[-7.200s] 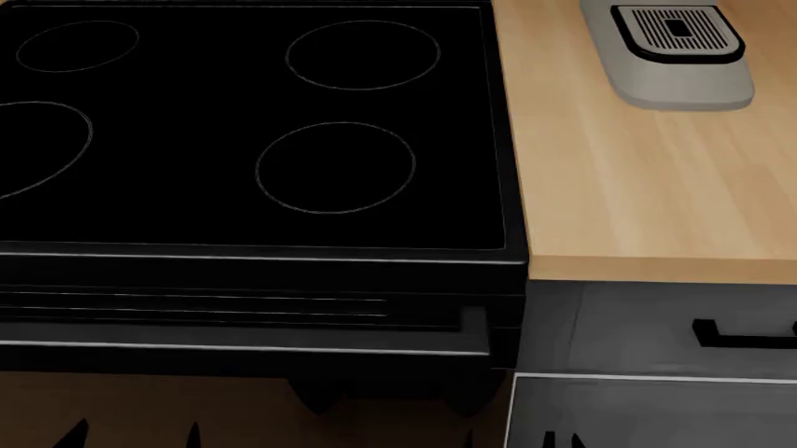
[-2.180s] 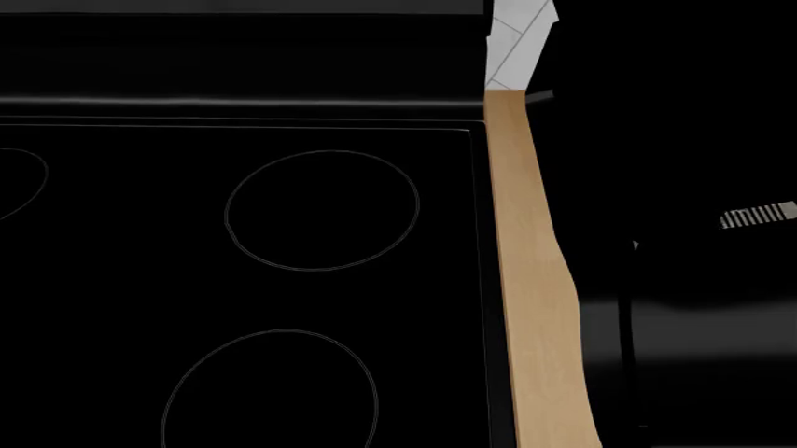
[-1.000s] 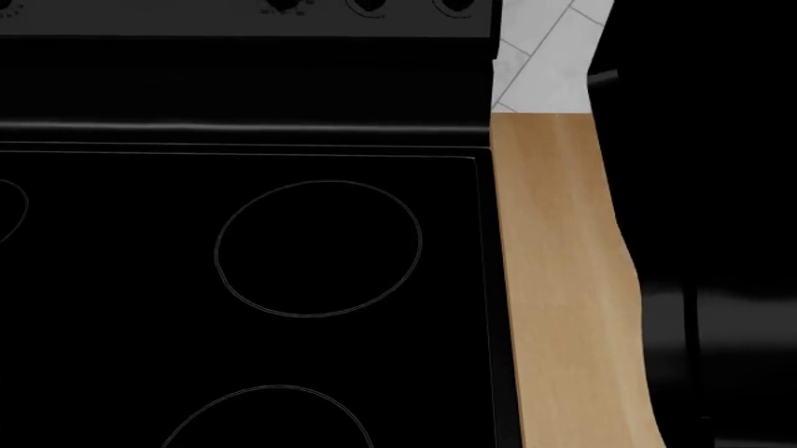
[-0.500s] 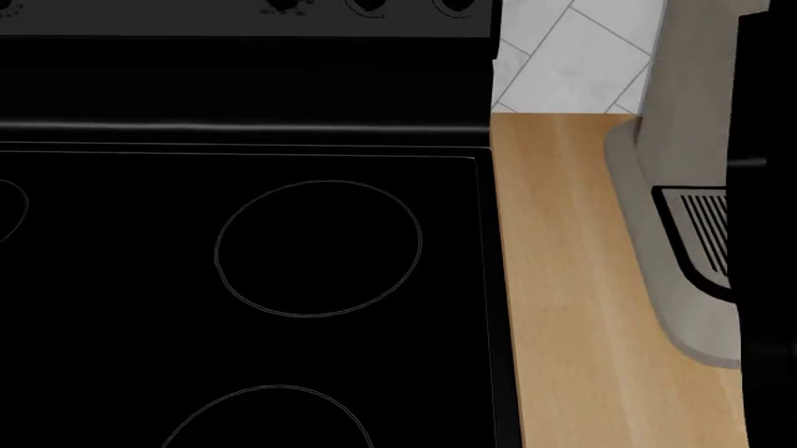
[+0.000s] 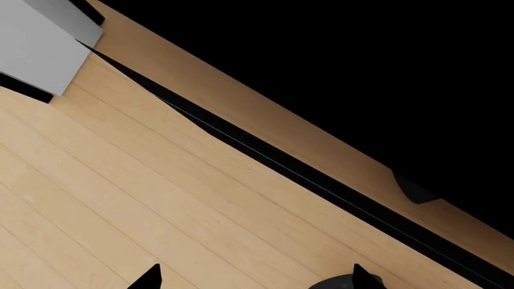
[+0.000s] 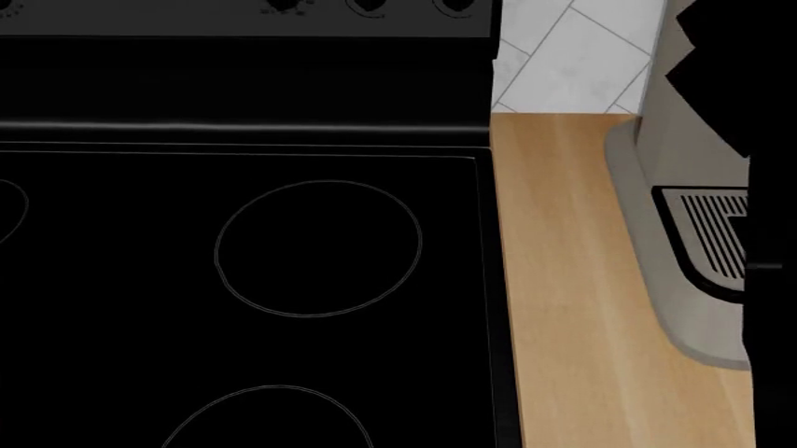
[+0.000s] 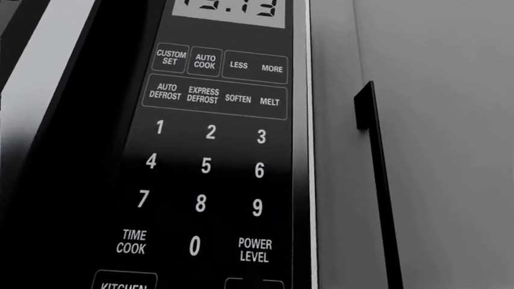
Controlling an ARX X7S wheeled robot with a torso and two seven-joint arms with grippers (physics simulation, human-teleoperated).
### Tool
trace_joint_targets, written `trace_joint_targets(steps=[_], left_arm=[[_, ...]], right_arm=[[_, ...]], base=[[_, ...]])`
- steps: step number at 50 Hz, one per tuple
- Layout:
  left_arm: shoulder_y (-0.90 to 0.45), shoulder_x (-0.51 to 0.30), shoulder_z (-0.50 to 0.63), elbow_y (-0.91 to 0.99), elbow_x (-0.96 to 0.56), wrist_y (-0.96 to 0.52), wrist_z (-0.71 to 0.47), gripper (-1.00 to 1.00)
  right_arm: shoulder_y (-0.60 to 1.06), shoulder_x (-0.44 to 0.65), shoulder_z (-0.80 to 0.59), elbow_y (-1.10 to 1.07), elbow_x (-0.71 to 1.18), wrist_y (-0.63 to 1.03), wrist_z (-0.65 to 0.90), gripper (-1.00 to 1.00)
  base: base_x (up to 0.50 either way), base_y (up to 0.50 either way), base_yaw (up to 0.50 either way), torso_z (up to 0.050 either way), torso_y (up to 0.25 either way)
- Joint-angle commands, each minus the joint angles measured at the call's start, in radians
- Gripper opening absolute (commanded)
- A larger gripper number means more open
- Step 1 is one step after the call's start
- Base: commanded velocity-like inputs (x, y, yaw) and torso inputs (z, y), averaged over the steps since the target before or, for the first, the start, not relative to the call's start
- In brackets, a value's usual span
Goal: Press the stop button on the microwave
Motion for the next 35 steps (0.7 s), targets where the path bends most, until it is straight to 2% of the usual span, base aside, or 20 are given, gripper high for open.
trace_joint_targets(steps=[1,35], left_arm=[[0.0,0.0,0.0,0.0,0.0,0.0,0.0,1.0],[0.0,0.0,0.0,0.0,0.0,0.0,0.0,1.0]], right_arm=[[-0.042,0.013,-0.017,-0.015,-0.006,-0.004,0.007,-1.0],[-0.085,0.037,-0.034,-0.021,-0.006,-0.01,0.01,-1.0]], base=[[0.0,0.0,0.0,0.0,0.0],[0.0,0.0,0.0,0.0,0.0]])
